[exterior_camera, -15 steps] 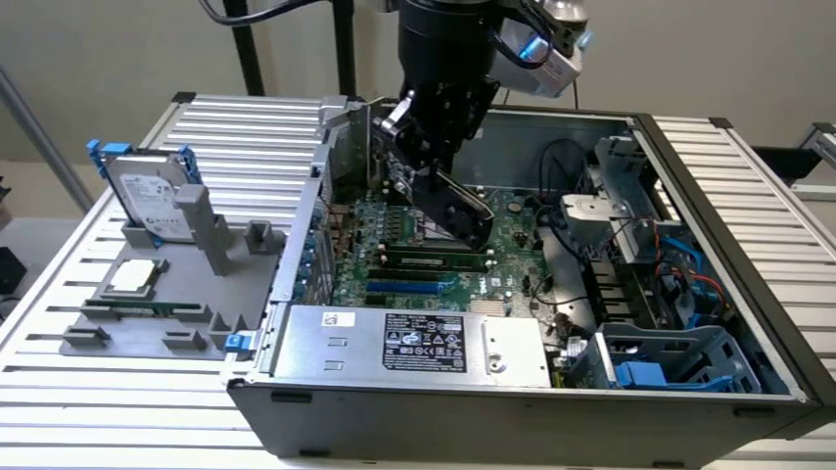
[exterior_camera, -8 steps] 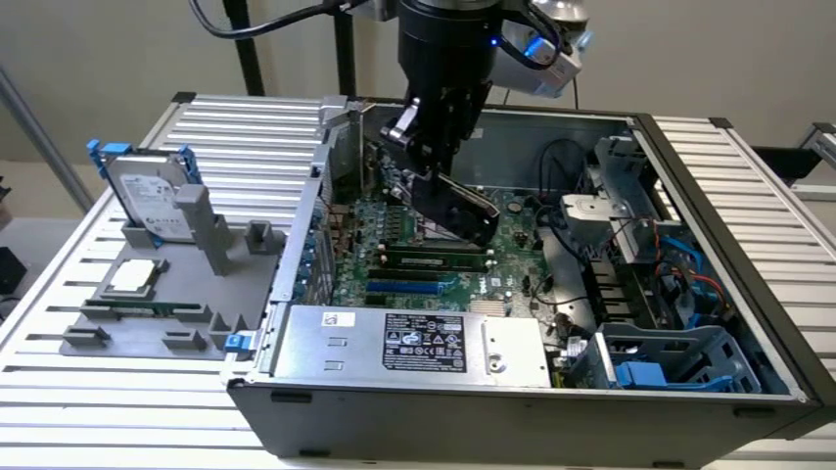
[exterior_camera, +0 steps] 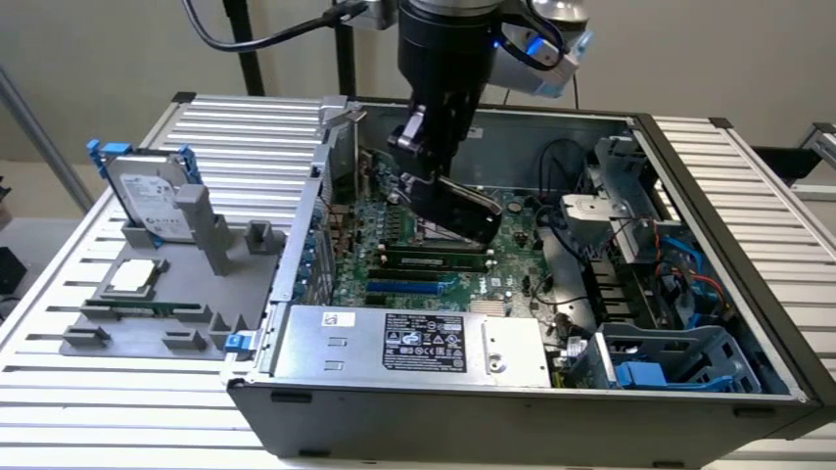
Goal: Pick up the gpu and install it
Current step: 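Insert the gpu into the slot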
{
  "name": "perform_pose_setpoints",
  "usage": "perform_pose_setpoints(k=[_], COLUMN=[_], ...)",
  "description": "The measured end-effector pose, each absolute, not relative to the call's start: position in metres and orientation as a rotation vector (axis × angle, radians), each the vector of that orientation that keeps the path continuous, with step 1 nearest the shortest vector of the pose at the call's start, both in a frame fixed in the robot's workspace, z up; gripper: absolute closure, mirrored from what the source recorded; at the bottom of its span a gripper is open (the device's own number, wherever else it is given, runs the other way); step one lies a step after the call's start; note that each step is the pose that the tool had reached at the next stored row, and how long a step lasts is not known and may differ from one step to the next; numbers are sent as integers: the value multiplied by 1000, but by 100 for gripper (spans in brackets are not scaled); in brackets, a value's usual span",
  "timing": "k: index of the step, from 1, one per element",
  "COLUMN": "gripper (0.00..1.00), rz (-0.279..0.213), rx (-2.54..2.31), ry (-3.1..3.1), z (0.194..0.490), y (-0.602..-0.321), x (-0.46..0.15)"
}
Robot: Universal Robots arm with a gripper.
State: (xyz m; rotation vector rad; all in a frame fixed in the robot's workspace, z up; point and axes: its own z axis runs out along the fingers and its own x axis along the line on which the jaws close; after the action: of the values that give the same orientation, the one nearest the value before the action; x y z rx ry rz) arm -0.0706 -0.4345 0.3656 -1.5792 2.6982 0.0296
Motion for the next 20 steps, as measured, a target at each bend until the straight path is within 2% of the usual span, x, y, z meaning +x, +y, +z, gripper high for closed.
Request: perform_pose_setpoints(k=[20], gripper=[100], rz=[33], rx=[-2041], ry=[2373], z=[350], y=[-435], x=[-71])
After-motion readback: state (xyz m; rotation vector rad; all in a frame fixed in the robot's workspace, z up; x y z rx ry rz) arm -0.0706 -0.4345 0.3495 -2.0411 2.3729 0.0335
